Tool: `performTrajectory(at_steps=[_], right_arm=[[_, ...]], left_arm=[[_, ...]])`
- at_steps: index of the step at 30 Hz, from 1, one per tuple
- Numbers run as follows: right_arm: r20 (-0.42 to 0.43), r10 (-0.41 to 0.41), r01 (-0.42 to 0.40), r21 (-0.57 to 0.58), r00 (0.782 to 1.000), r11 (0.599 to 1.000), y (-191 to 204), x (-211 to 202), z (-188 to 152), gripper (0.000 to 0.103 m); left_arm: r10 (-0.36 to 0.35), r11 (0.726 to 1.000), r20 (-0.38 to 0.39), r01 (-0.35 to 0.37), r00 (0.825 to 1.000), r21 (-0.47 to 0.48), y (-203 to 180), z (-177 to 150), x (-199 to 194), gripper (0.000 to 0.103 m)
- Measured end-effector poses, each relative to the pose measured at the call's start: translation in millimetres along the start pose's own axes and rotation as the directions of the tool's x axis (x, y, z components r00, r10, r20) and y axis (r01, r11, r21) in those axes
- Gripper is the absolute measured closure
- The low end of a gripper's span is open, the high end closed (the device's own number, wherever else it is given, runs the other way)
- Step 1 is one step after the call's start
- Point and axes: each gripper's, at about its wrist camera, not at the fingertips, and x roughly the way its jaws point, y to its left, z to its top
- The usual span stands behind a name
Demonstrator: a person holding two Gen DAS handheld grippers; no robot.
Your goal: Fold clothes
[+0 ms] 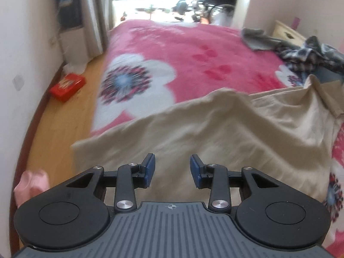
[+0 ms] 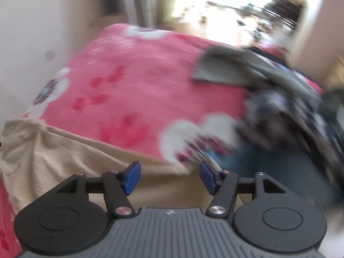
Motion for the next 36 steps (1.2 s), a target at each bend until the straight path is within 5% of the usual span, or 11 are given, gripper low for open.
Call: performTrajectory(at_steps=[5, 14, 19, 27, 31, 36], right_arm=[[0.010, -0.079, 0.077, 0.171, 0.997, 0.982, -50.9, -6.3, -76.3, 0.040], [0.127, -0.231, 0.240, -0.059, 0.965, 0.969, -39.5, -12.7, -172.6, 0.040], [0.234, -0.264, 0.326, -0.283, 0.936, 0.902, -6.6, 16.5, -182.9, 0.040], [0.250, -0.228, 0.302, -0.312, 0.941, 0.901, -10.5, 33.5, -172.7, 0.052], [0.258, -0.210, 0.290, -0.326, 0.943, 0.900, -12.4, 42.0, -167.6, 0.089], [0.272, -0.183, 0.264, -0.299, 0.945, 0.917, -17.1, 31.2, -161.4, 0.094]], left_arm=[[0.044, 0.999, -0.020, -0.044, 0.999, 0.028, -42.0, 18.0, 42.5, 0.067], [0.232, 0.967, -0.067, -0.237, 0.970, -0.092, -59.8, 21.2, 86.6, 0.064], [0.282, 0.951, -0.075, -0.289, 0.957, -0.111, -65.8, 22.9, 88.4, 0.063], [0.324, 0.932, -0.071, -0.331, 0.943, -0.147, -70.3, 23.2, 94.5, 0.062], [0.332, 0.929, -0.071, -0.339, 0.941, -0.146, -72.0, 22.8, 94.3, 0.062], [0.331, 0.931, -0.065, -0.337, 0.941, -0.143, -72.2, 22.1, 94.7, 0.062]])
